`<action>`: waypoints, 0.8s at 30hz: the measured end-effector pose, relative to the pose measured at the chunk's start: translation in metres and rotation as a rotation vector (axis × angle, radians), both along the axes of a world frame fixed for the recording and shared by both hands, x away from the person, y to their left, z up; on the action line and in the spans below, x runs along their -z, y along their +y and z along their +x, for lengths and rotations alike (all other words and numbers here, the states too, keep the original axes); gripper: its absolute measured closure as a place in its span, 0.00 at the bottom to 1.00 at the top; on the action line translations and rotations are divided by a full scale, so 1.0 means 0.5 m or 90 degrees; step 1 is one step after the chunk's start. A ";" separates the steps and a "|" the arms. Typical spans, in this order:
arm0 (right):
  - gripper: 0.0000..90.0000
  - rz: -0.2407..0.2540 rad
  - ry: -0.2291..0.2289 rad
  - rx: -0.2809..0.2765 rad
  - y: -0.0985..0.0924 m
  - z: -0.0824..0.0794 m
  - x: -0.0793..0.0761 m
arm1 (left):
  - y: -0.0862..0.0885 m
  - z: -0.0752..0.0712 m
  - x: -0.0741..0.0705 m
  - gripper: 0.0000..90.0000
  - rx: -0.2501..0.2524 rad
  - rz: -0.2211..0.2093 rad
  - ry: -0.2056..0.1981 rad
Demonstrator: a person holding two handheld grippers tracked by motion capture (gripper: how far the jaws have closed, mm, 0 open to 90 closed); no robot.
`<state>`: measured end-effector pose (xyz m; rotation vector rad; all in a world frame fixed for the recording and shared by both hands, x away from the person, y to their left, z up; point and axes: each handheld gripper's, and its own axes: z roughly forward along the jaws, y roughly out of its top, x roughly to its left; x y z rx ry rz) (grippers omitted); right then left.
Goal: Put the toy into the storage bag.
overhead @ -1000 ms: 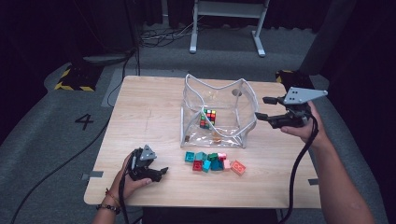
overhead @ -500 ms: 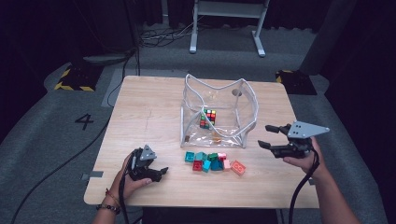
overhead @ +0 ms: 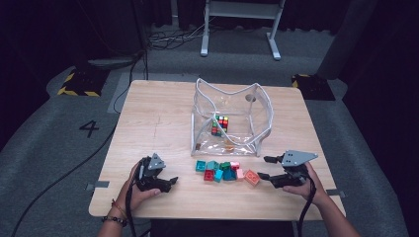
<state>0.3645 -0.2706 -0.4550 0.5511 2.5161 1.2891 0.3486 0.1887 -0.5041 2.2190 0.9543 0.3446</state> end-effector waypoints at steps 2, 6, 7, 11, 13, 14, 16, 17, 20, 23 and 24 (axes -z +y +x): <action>0.39 -0.004 0.012 -0.007 0.008 -0.003 0.015 | 0.000 0.000 0.000 0.18 0.000 0.000 0.000; 0.38 -0.014 0.037 -0.019 0.024 -0.010 0.039 | 0.000 0.000 0.000 0.18 0.001 0.000 0.001; 0.38 -0.018 0.039 -0.021 0.027 -0.010 0.043 | 0.000 0.000 0.000 0.18 0.000 0.000 0.000; 0.37 -0.023 0.046 -0.022 0.035 -0.009 0.057 | 0.000 0.000 0.000 0.18 0.000 0.000 0.000; 0.37 -0.029 0.046 -0.020 0.037 -0.008 0.063 | 0.000 0.000 0.000 0.18 0.000 0.000 0.000; 0.37 -0.030 0.046 -0.018 0.038 -0.007 0.066 | 0.000 0.000 0.000 0.18 0.000 0.000 0.000; 0.37 -0.028 0.054 -0.020 0.038 -0.005 0.073 | 0.000 0.000 0.000 0.18 0.000 0.000 0.000; 0.37 -0.033 0.055 -0.023 0.038 -0.004 0.077 | 0.000 0.000 0.000 0.18 0.001 0.000 0.001; 0.38 -0.048 0.055 -0.013 0.041 -0.001 0.088 | 0.000 0.000 0.000 0.18 0.000 0.000 0.000; 0.42 -0.053 0.054 -0.008 0.039 0.002 0.091 | 0.000 0.000 0.000 0.18 0.000 0.000 0.000; 0.44 -0.053 0.053 -0.006 0.038 0.003 0.093 | 0.000 0.000 0.000 0.18 0.000 0.000 0.000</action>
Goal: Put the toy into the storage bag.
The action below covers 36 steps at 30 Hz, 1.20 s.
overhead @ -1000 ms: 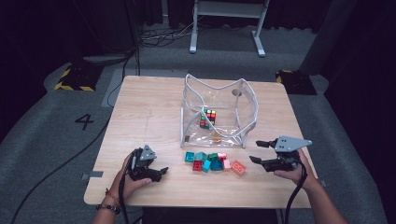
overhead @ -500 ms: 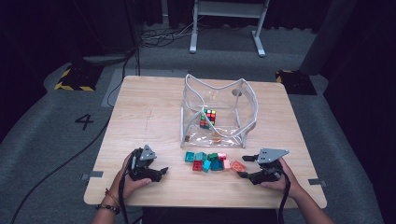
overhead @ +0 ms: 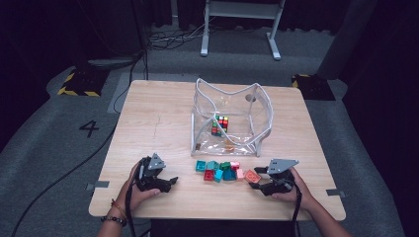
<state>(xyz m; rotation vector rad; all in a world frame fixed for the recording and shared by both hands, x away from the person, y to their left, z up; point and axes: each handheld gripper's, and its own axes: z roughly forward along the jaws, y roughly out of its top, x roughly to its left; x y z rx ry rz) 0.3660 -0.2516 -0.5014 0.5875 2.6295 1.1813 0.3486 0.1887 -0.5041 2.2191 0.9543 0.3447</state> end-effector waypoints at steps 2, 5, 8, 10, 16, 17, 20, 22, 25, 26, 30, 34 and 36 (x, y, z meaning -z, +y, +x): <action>0.48 0.000 0.004 0.007 0.000 0.001 0.002 | 0.000 0.000 0.000 0.18 0.000 0.000 0.000; 0.59 0.007 0.001 0.019 -0.002 0.002 0.002 | 0.000 0.000 0.000 0.18 0.000 0.000 0.000; 0.65 0.007 0.002 0.012 -0.004 0.002 0.001 | 0.000 0.000 0.000 0.18 0.000 0.000 -0.001; 0.65 0.009 0.002 0.031 -0.005 0.003 0.001 | 0.000 0.000 0.000 0.18 0.000 0.000 -0.001; 0.65 0.025 -0.001 0.044 -0.019 0.007 -0.009 | 0.000 0.000 0.000 0.18 0.000 0.000 -0.001; 0.65 0.025 -0.008 0.047 -0.022 0.008 -0.011 | 0.000 0.000 0.000 0.18 0.000 0.000 -0.001; 0.66 0.031 -0.016 0.057 -0.035 0.013 -0.018 | 0.000 0.000 0.000 0.18 0.000 0.000 0.000; 0.65 0.036 -0.021 0.066 -0.044 0.016 -0.023 | 0.000 0.000 0.000 0.18 0.000 -0.001 -0.001; 0.65 0.047 -0.027 0.080 -0.058 0.021 -0.030 | 0.000 0.000 0.000 0.18 0.000 -0.001 -0.001; 0.66 0.048 -0.028 0.083 -0.063 0.022 -0.033 | 0.000 0.000 0.000 0.18 0.000 0.000 0.000; 0.66 0.055 -0.048 0.101 -0.079 0.027 -0.046 | 0.000 0.000 0.000 0.18 0.000 0.000 0.000; 0.66 0.062 -0.056 0.118 -0.096 0.032 -0.058 | 0.000 0.000 0.000 0.18 -0.001 -0.001 -0.001; 0.66 0.065 -0.065 0.130 -0.104 0.036 -0.065 | 0.000 0.000 0.000 0.18 0.000 -0.001 0.000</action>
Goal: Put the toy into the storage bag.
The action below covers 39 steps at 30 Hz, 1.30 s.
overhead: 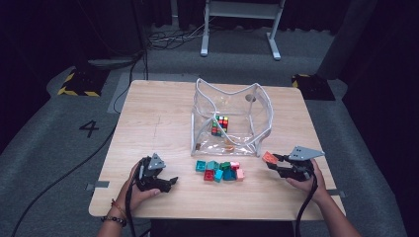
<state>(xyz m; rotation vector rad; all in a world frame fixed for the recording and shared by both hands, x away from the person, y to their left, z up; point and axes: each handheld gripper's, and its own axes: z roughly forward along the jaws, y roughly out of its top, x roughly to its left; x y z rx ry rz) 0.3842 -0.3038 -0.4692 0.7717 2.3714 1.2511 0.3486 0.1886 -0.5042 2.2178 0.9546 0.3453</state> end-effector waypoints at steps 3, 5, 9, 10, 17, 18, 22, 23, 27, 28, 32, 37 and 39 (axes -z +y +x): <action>0.66 0.016 -0.010 0.018 -0.015 0.008 -0.010 | 0.000 0.000 0.000 0.18 0.000 0.000 0.000; 0.66 0.023 -0.015 0.032 -0.023 0.013 -0.017 | 0.000 0.000 0.000 0.18 0.000 0.000 0.000; 0.66 0.038 -0.029 0.053 -0.037 0.024 -0.036 | 0.000 0.000 0.000 0.18 0.001 0.000 0.001; 0.66 0.044 -0.033 0.063 -0.038 0.026 -0.042 | 0.000 0.000 0.000 0.18 0.000 0.000 0.000; 0.66 0.059 -0.040 0.080 -0.054 0.050 -0.076 | 0.000 0.000 0.000 0.18 0.000 0.000 0.000; 0.66 0.056 -0.042 0.083 -0.055 0.053 -0.082 | 0.000 0.000 0.000 0.18 0.000 0.000 0.000; 0.66 0.056 -0.049 0.090 -0.063 0.074 -0.110 | 0.000 0.000 0.000 0.18 0.000 0.000 0.000; 0.66 0.057 -0.054 0.096 -0.064 0.080 -0.117 | 0.000 0.000 0.000 0.18 0.000 0.001 0.000; 0.66 0.055 -0.055 0.101 -0.070 0.105 -0.143 | 0.000 0.000 0.000 0.18 0.000 0.000 0.000; 0.66 0.052 -0.062 0.106 -0.071 0.112 -0.150 | 0.000 0.000 0.000 0.18 0.000 0.000 0.000; 0.66 0.067 -0.071 0.114 -0.073 0.138 -0.181 | 0.000 0.000 0.000 0.18 0.000 0.000 0.000; 0.66 0.066 -0.092 0.127 -0.070 0.163 -0.219 | 0.000 0.000 0.000 0.18 0.000 0.000 0.000; 0.66 0.069 -0.096 0.128 -0.068 0.172 -0.233 | 0.000 0.000 0.000 0.18 0.000 0.000 0.000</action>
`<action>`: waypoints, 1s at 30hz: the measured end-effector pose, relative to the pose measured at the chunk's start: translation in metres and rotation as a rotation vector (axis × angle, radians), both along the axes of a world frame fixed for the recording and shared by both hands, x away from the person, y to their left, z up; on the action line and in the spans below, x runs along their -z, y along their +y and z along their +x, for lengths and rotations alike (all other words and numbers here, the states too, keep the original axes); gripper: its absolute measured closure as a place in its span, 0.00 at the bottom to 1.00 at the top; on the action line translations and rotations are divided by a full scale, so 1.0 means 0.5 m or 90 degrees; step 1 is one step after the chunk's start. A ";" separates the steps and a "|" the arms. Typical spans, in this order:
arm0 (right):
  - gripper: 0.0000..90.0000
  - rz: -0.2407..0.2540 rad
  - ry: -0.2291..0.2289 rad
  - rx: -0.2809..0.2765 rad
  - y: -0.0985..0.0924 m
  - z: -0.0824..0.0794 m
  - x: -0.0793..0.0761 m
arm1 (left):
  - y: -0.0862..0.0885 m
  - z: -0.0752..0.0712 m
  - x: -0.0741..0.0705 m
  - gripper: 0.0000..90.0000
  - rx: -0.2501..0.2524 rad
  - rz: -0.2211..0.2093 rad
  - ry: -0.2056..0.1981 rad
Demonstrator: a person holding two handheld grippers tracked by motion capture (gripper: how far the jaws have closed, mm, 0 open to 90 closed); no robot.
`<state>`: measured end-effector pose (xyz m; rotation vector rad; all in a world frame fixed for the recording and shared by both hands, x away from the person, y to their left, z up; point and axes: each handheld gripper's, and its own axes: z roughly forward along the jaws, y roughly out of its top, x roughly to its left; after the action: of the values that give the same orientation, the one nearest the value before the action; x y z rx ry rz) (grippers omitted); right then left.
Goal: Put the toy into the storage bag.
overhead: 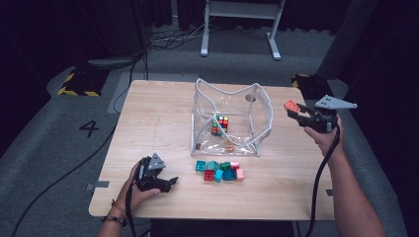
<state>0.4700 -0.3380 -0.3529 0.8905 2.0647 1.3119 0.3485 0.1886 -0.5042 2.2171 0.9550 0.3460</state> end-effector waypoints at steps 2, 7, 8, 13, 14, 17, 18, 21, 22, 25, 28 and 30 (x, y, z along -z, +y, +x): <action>0.66 -0.006 -0.004 0.001 0.004 0.007 -0.014 | 0.000 0.000 0.000 0.18 0.000 0.000 0.000; 0.66 -0.019 -0.012 0.003 0.021 0.021 -0.041 | 0.000 0.000 0.000 0.18 0.000 0.000 0.000; 0.66 -0.022 -0.013 0.003 0.024 0.023 -0.046 | 0.000 0.000 0.000 0.18 0.000 0.000 0.000; 0.66 -0.025 -0.024 -0.012 0.035 0.035 -0.070 | 0.000 0.000 0.000 0.18 0.000 0.000 0.000; 0.66 -0.027 -0.023 -0.014 0.037 0.037 -0.075 | 0.000 0.000 0.000 0.18 0.000 0.000 0.000; 0.66 -0.029 -0.025 -0.023 0.047 0.045 -0.089 | 0.000 0.000 0.000 0.18 0.000 0.000 0.000; 0.66 -0.035 -0.024 -0.023 0.052 0.046 -0.093 | 0.000 0.000 0.000 0.18 0.001 0.000 0.000; 0.65 -0.036 -0.025 -0.032 0.066 0.050 -0.104 | 0.000 0.000 0.000 0.18 0.001 0.000 0.000; 0.66 -0.036 -0.024 -0.032 0.071 0.051 -0.107 | 0.000 0.000 0.000 0.17 0.002 0.001 0.001; 0.66 -0.041 -0.024 -0.040 0.086 0.055 -0.114 | 0.000 0.000 0.000 0.18 0.000 0.001 0.000; 0.66 -0.042 -0.024 -0.053 0.103 0.057 -0.118 | 0.000 0.000 0.000 0.18 0.001 0.002 0.001; 0.66 -0.046 -0.022 -0.063 0.116 0.058 -0.119 | 0.000 0.000 0.000 0.18 0.002 0.001 0.000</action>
<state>0.4988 -0.2802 -0.2934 0.7379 2.1383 1.2846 0.3487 0.1887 -0.5042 2.2201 0.9525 0.3457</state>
